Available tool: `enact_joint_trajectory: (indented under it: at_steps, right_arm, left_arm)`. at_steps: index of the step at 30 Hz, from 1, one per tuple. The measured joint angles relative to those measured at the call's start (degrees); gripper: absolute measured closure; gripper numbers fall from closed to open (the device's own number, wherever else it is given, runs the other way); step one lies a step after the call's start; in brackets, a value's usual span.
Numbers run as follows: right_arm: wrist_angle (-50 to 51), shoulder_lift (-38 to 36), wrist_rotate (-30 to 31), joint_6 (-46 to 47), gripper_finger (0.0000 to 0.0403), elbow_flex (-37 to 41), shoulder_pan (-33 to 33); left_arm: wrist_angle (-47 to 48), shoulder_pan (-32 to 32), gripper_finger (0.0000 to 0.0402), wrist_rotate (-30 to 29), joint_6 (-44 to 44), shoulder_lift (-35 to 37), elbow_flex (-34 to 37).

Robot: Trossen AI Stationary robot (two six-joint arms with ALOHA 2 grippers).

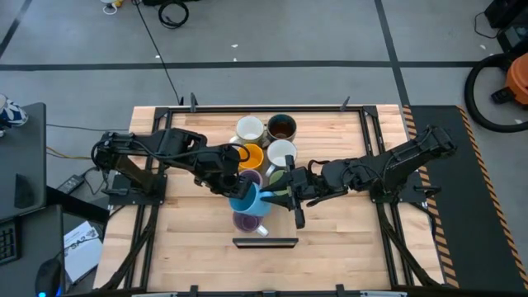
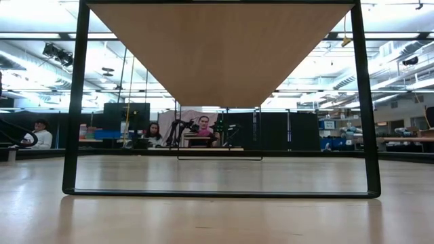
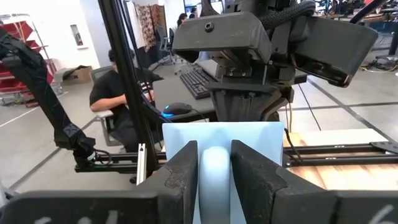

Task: Place coffee mugs
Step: Put the blue mug on the shelf

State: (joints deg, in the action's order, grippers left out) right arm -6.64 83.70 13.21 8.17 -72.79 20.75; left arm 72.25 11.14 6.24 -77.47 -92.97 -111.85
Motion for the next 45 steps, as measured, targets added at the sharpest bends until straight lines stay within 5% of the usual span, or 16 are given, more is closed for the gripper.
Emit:
enact_joint_trajectory:
  at_steps: [45]
  right_arm:
    - [3.15,-1.56,-0.31,1.52,0.0345,0.26,0.02]
  left_arm:
    - [-0.26,-0.11,0.0334,4.96,0.37,0.15,-0.24]
